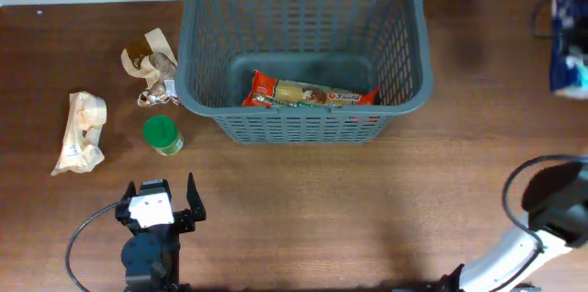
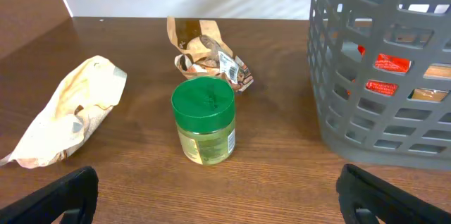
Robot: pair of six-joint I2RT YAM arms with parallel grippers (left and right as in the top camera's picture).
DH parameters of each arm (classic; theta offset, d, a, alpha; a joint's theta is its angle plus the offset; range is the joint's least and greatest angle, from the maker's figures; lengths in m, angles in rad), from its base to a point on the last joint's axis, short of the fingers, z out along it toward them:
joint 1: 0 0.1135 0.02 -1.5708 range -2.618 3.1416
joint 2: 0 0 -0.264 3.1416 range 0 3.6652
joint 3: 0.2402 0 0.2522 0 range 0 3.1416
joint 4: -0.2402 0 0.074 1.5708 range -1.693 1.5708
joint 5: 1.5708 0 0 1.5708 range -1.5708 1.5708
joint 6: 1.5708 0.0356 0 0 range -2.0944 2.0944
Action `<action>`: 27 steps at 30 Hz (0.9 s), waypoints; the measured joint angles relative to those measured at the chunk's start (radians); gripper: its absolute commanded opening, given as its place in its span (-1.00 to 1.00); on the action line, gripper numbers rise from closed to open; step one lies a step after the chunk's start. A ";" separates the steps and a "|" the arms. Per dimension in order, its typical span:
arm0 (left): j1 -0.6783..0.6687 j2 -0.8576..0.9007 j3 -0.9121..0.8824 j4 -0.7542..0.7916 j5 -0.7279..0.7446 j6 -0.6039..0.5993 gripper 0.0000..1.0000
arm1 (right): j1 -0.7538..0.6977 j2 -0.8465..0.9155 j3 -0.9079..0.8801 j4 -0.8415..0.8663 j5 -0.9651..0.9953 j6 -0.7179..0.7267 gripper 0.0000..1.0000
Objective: Pack container
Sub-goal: 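Lift the tissue box with the right gripper and lower it into the basket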
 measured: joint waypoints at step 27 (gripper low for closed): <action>0.000 0.000 0.000 0.000 0.000 0.000 0.99 | 0.924 -0.021 0.433 -0.243 0.099 -0.254 -0.92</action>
